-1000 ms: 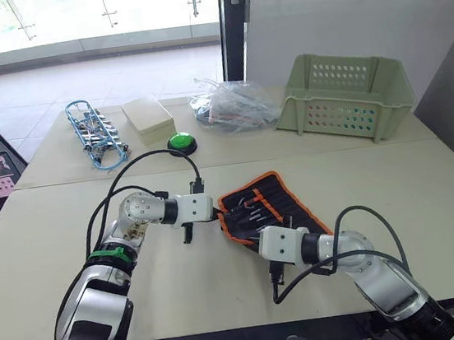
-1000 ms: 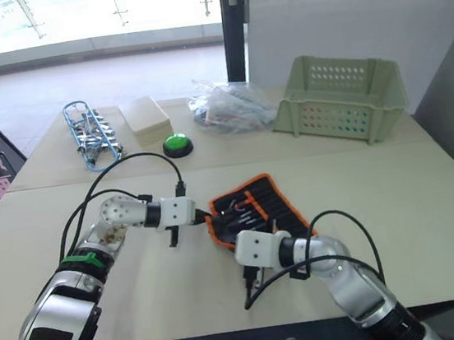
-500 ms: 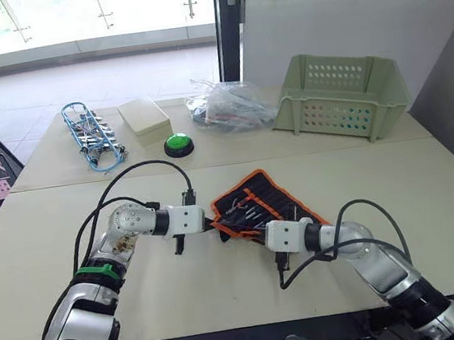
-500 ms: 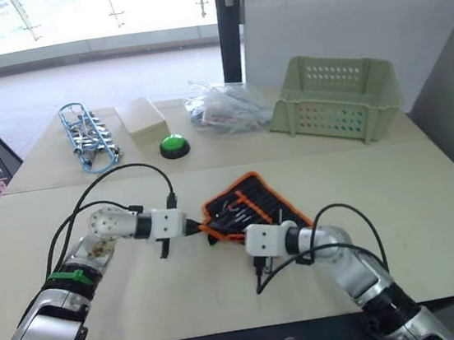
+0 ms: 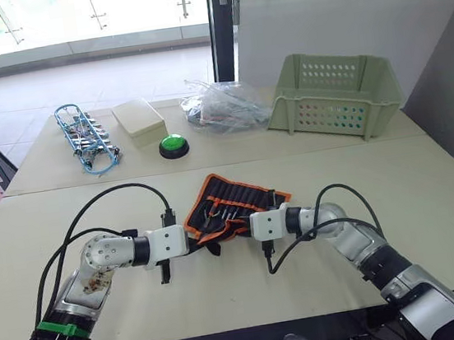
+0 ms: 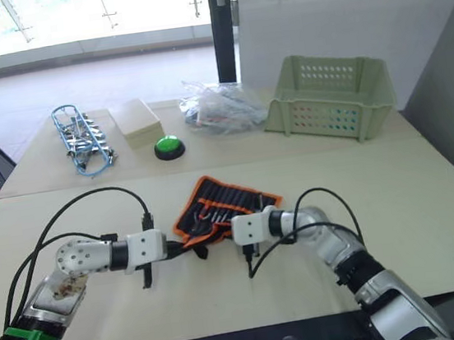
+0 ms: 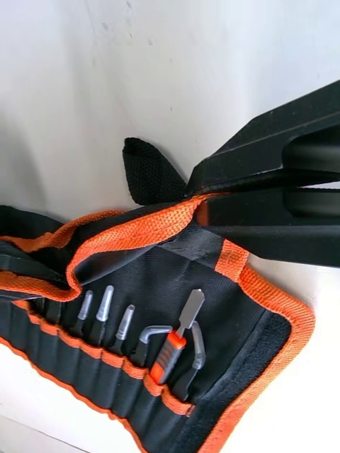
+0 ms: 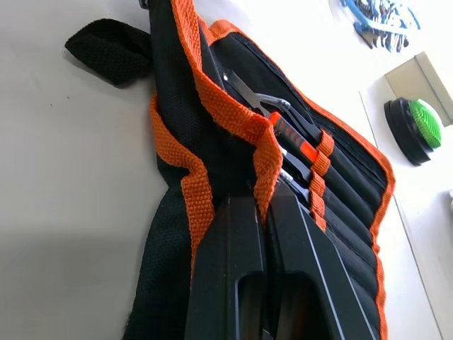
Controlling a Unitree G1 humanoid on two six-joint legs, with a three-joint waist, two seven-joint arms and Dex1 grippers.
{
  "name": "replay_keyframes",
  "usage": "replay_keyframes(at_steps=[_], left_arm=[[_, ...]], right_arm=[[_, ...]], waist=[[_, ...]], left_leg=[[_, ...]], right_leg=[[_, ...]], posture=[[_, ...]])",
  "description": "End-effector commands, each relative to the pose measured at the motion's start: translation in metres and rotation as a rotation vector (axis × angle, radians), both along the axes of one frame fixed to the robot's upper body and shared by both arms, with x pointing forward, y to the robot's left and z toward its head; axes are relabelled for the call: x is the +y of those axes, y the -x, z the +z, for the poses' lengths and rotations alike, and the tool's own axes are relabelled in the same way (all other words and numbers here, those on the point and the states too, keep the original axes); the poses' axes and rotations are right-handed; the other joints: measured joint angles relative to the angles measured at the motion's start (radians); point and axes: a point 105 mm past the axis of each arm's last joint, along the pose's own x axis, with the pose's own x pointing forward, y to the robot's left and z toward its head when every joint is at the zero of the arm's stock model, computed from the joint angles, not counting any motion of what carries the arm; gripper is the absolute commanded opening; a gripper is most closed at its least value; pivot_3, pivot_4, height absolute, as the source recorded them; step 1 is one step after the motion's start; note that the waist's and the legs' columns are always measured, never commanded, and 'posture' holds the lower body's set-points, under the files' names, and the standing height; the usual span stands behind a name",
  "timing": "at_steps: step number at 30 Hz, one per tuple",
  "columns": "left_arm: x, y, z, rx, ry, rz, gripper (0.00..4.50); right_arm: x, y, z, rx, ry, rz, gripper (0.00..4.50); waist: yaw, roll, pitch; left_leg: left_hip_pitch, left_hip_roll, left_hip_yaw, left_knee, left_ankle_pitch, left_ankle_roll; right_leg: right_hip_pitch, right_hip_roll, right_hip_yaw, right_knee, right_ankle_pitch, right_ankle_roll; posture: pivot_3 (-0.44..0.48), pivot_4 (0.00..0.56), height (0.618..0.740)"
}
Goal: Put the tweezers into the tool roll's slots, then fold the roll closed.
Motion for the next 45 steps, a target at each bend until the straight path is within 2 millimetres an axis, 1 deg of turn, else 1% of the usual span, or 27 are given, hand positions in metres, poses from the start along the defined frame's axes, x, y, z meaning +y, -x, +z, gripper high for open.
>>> replay_keyframes(at_steps=[1,3,5,8,10,12,15,21,26,28,30,33,36,38,40,43,44,45], left_arm=[[0.001,0.022,0.002,0.079,0.016,0.013,0.03],[-0.001,0.027,-0.002,0.096,0.017,0.034,0.03],[0.000,0.025,-0.004,0.099,0.023,0.064,0.03],[-0.003,0.019,0.007,0.130,0.136,0.110,0.03],[-0.004,0.018,0.009,0.186,0.179,0.118,0.03],[-0.003,0.019,0.009,0.241,0.195,0.121,0.03],[-0.001,0.014,0.007,0.290,0.192,0.146,0.03],[-0.009,-0.001,0.013,0.338,0.236,0.166,0.03],[-0.015,-0.026,0.013,0.292,0.168,0.193,0.03],[-0.021,-0.035,0.017,0.269,0.172,0.198,0.03],[-0.023,-0.043,0.016,0.247,0.151,0.209,0.03],[-0.020,-0.051,0.010,0.232,0.112,0.251,0.00],[-0.018,-0.053,0.014,0.221,0.125,0.259,0.93],[-0.014,-0.056,0.019,0.166,0.106,0.262,1.58],[-0.006,-0.061,0.032,0.113,0.137,0.291,2.16],[0.001,-0.063,0.052,0.055,0.213,0.316,3.23],[0.000,-0.062,0.061,0.063,0.281,0.314,3.52],[-0.002,-0.058,0.073,0.072,0.373,0.304,3.88]], right_arm=[[-0.038,-0.015,0.004,-0.010,0.014,-0.126,0.00],[-0.044,-0.004,0.003,0.018,0.004,-0.100,0.00],[-0.049,0.011,0.000,0.056,-0.005,-0.052,0.00],[-0.059,0.032,-0.001,0.140,-0.032,-0.004,0.00],[-0.063,0.040,0.000,0.191,-0.063,-0.004,0.00],[-0.064,0.043,-0.001,0.226,-0.070,-0.008,0.00],[-0.065,0.044,-0.006,0.253,-0.044,-0.018,0.00],[-0.062,0.030,-0.006,0.292,-0.081,-0.095,0.00],[-0.065,0.010,-0.004,0.256,-0.069,-0.166,0.00],[-0.064,0.003,0.002,0.243,-0.090,-0.189,0.00],[-0.063,-0.001,0.005,0.244,-0.102,-0.194,0.00],[-0.062,-0.002,0.009,0.261,-0.126,-0.187,0.89],[-0.066,-0.004,0.018,0.254,-0.153,-0.195,1.95],[-0.072,-0.008,0.026,0.236,-0.178,-0.219,2.60],[-0.079,-0.013,0.038,0.214,-0.240,-0.248,3.22],[-0.086,-0.017,0.059,0.181,-0.359,-0.279,4.32],[-0.087,-0.017,0.067,0.188,-0.422,-0.288,4.50],[-0.086,-0.016,0.074,0.212,-0.499,-0.288,4.50]], waist=[[0.000,0.000,0.000],[0.004,0.000,0.000],[0.013,0.000,0.000],[0.024,0.000,0.000],[0.026,0.000,0.000],[0.025,0.000,0.000],[0.022,0.000,0.000],[0.026,0.000,0.000],[0.029,0.000,0.000],[0.028,0.000,0.000],[0.026,0.000,0.000],[0.025,0.000,0.000],[0.022,0.000,0.000],[0.024,0.000,0.000],[0.024,0.000,0.000],[0.025,0.000,0.000],[0.025,0.000,0.000],[0.025,0.000,0.000]], left_leg=[[0.000,0.000,0.000,0.000,0.000,0.000],[0.000,0.000,0.000,0.000,0.000,0.000],[0.000,-0.001,0.000,0.000,0.000,0.000],[0.000,-0.001,0.001,0.001,0.000,0.000],[0.000,-0.001,0.001,0.001,0.000,0.000],[0.000,-0.001,0.001,0.001,0.000,0.000],[0.001,0.000,0.001,0.001,0.000,0.000],[0.001,-0.001,0.001,0.001,0.000,0.000],[0.001,-0.001,0.001,0.001,0.000,0.000],[0.001,-0.001,0.001,0.001,0.000,0.000],[0.000,-0.001,0.001,0.001,0.000,0.000],[0.000,-0.001,0.001,0.001,0.000,0.000],[0.000,-0.001,0.001,0.001,0.000,0.000],[0.000,-0.001,0.001,0.001,0.000,0.000],[0.000,-0.001,0.001,0.001,0.000,0.000],[0.000,-0.001,0.001,0.001,0.000,0.000],[0.000,-0.001,0.001,0.001,0.000,0.000],[0.000,-0.001,0.001,0.001,0.000,0.000]], right_leg=[[0.000,0.000,0.000,0.000,0.000,0.000],[0.000,0.000,0.000,0.000,0.000,0.000],[0.001,-0.001,0.000,-0.001,0.000,0.000],[0.002,-0.001,0.000,-0.002,0.000,0.000],[0.002,-0.001,0.000,-0.001,0.000,0.000],[0.002,-0.001,0.000,-0.001,0.000,0.000],[0.002,0.000,0.000,-0.001,0.000,0.000],[0.002,0.000,0.000,-0.001,0.000,0.000],[0.002,0.000,0.000,-0.001,0.000,0.000],[0.002,0.000,0.000,-0.001,0.000,0.000],[0.002,0.000,0.000,-0.001,0.000,0.000],[0.002,0.000,0.000,-0.001,0.000,0.000],[0.001,0.000,0.000,-0.001,0.000,0.000],[0.001,0.000,0.000,-0.001,0.000,0.000],[0.001,0.000,0.000,-0.001,0.000,0.000],[0.001,-0.001,0.000,-0.001,0.000,0.000],[0.001,-0.001,0.000,-0.001,0.000,0.000],[0.001,-0.001,0.000,-0.001,0.000,0.000]], posture=[[0.000,0.150,0.740],[0.000,0.150,0.740],[0.000,0.150,0.740],[0.000,0.150,0.740],[0.000,0.150,0.740],[0.000,0.150,0.740],[0.000,0.150,0.740],[0.000,0.150,0.740],[0.000,0.150,0.740],[0.000,0.150,0.740],[0.000,0.150,0.740],[0.000,0.150,0.740],[0.000,0.150,0.740],[0.000,0.150,0.740],[0.000,0.150,0.740],[0.000,0.150,0.740],[0.000,0.150,0.740],[0.000,0.150,0.740]])
